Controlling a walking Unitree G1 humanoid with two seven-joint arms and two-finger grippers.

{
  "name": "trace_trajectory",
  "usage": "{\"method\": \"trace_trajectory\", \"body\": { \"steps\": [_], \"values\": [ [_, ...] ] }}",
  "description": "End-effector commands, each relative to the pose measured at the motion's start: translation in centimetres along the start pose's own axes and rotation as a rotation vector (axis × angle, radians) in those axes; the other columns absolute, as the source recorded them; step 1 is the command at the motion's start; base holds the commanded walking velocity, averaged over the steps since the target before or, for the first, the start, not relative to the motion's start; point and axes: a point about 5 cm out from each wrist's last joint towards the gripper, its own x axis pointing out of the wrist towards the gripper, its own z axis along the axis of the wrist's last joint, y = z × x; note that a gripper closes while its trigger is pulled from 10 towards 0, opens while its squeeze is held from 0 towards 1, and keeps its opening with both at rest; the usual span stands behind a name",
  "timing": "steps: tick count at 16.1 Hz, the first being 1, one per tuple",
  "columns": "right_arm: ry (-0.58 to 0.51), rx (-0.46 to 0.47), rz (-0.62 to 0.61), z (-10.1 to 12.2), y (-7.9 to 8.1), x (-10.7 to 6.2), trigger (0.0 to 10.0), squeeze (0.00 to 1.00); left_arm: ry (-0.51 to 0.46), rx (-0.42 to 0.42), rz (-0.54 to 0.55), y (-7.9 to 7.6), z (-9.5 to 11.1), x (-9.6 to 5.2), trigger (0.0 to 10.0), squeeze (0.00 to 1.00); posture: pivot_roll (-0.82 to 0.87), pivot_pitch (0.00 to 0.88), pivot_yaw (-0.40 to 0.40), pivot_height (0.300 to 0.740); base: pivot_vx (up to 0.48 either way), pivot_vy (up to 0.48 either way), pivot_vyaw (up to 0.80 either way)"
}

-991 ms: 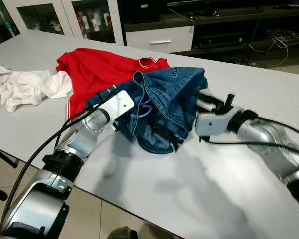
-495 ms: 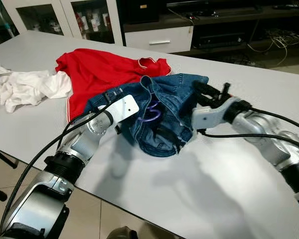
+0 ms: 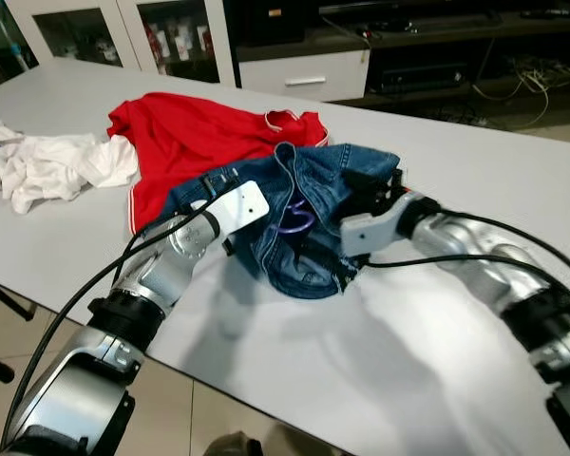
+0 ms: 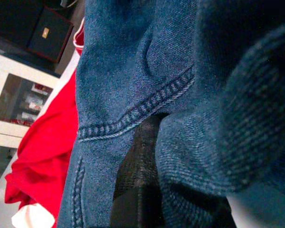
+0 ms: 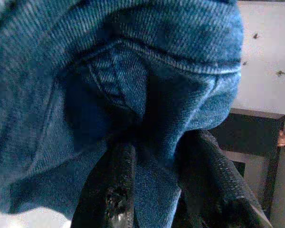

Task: Hang hanger

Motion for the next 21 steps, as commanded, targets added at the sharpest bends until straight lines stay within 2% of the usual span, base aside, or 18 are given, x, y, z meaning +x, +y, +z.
{"method": "trace_trajectory", "body": {
  "steps": [1,8,9,10,15,19,21],
  "values": [
    [-0.014,-0.026,-0.024,0.5,-0.9,0.7,10.0,0.04,-0.055,0.033,0.026,0.6,1.3,-0.1,10.0,0.00,-0.05,0.000,0.073,0.740,0.000,0.000,0.00],
    [-0.024,-0.022,-0.014,0.9,-0.5,1.7,10.0,0.04,-0.126,0.070,0.025,0.4,2.3,-0.2,10.0,0.00,-0.05,0.000,0.071,0.740,0.000,0.000,0.00],
    [-0.029,-0.011,-0.008,1.0,-0.4,1.8,1.5,0.04,-0.144,0.078,0.022,0.4,2.5,-0.2,10.0,0.00,-0.05,0.000,0.071,0.740,0.000,0.000,0.00],
    [-0.040,0.004,-0.008,1.2,-0.4,1.9,0.0,0.04,-0.161,0.086,0.020,0.3,2.7,-0.3,10.0,0.00,-0.05,0.000,0.071,0.740,0.000,0.000,0.00],
    [-0.051,0.037,-0.003,1.0,-0.1,1.6,0.0,0.03,-0.196,0.095,0.033,0.5,3.0,-0.4,10.0,0.00,-0.05,0.000,0.073,0.740,0.000,0.000,0.00],
    [-0.048,0.048,-0.012,0.8,-0.1,1.4,0.0,0.03,-0.188,0.112,0.029,0.5,2.8,-0.4,10.0,0.00,-0.05,0.000,0.077,0.740,0.000,0.000,0.00],
    [-0.049,0.049,-0.014,0.8,-0.1,1.4,0.0,0.03,-0.164,0.088,0.024,0.6,2.5,-0.3,10.0,0.00,-0.05,0.000,0.081,0.740,0.000,0.000,0.00]
  ]
}}
